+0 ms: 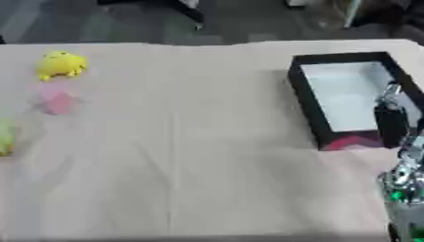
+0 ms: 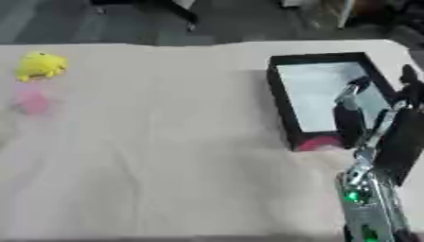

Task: Pick up the objects with one hand, pass them to the other hand, and then place them into the box on the other side of the table.

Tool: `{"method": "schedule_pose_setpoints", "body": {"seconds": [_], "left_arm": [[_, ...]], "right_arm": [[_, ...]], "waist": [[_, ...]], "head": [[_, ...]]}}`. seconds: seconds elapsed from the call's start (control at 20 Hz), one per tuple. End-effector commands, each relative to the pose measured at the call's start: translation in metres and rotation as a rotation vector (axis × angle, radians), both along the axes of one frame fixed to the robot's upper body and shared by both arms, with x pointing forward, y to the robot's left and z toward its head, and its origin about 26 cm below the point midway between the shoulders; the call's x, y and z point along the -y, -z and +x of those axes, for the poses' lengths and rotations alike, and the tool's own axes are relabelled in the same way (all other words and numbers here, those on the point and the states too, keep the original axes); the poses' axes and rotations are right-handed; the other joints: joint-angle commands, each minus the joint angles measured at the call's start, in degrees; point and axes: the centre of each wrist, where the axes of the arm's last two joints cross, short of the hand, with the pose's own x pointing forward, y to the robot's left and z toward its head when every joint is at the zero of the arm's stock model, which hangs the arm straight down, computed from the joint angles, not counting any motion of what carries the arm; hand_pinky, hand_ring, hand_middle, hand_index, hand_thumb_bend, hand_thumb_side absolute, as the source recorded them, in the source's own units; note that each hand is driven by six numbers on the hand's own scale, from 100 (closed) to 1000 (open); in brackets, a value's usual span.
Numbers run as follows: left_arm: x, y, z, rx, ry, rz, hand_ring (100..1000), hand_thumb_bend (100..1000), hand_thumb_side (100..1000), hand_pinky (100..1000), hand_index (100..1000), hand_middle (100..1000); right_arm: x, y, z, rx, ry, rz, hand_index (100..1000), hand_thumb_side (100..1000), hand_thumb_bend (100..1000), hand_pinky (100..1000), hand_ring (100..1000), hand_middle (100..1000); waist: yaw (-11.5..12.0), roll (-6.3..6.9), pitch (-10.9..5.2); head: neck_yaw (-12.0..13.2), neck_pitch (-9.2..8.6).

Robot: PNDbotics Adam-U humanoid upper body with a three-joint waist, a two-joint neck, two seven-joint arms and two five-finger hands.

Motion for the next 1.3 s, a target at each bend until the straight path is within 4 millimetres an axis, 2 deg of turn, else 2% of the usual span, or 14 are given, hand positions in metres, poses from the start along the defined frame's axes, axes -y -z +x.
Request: {"method": "schedule_pose_setpoints", "body": {"seconds": [0.05,0.5,0.7,0.8,1.05,1.2,1.3], "left_arm": [[-0.002,-0.010,-0.002,0.027,-0.002,0.024,648,593,550,783,776,632],[-0.002,-0.009,-0.002,0.021,-0.004,0.029,648,597,550,783,777,632],[-0.016,-0.014,-0.002,-0.013,-0.028,0.125,651,607,550,784,782,635],[-0.039,-0.021,-0.002,-0.090,-0.052,0.290,656,597,538,791,789,638],[-0.125,-0.025,0.002,-0.485,-0.037,0.795,675,599,530,808,818,652],[-0.172,-0.026,0.003,-0.738,0.005,1.052,685,627,470,812,836,661],[-0.195,-0.027,0.004,-0.879,0.043,1.187,686,625,439,812,840,656]], "right_arm": [[0.002,-0.009,-0.001,0.058,0.220,0.012,908,708,100,396,745,776],[0.001,-0.009,-0.001,0.056,0.220,0.013,907,708,100,395,745,776],[0.002,-0.007,-0.001,0.052,0.223,0.010,907,710,100,396,745,776],[0.004,-0.007,-0.001,0.054,0.227,0.001,907,710,100,396,745,776],[0.007,-0.003,-0.002,0.049,0.230,-0.026,907,709,100,397,745,776],[0.007,0.000,-0.002,0.043,0.226,-0.042,908,709,100,398,745,776],[0.008,0.001,-0.002,0.038,0.223,-0.050,908,708,100,398,745,776]], "waist": [[0.0,0.09,-0.72],[0.1,0.10,-0.73],[0.0,0.33,-1.06],[0.1,0.87,-1.27],[0.0,2.39,-2.27],[-0.2,3.04,-2.99],[-0.3,3.32,-3.38]], "head": [[0.0,0.32],[0.3,0.32],[0.4,0.32],[0.5,0.32],[1.8,0.32],[3.1,0.32],[3.7,0.32]]}}
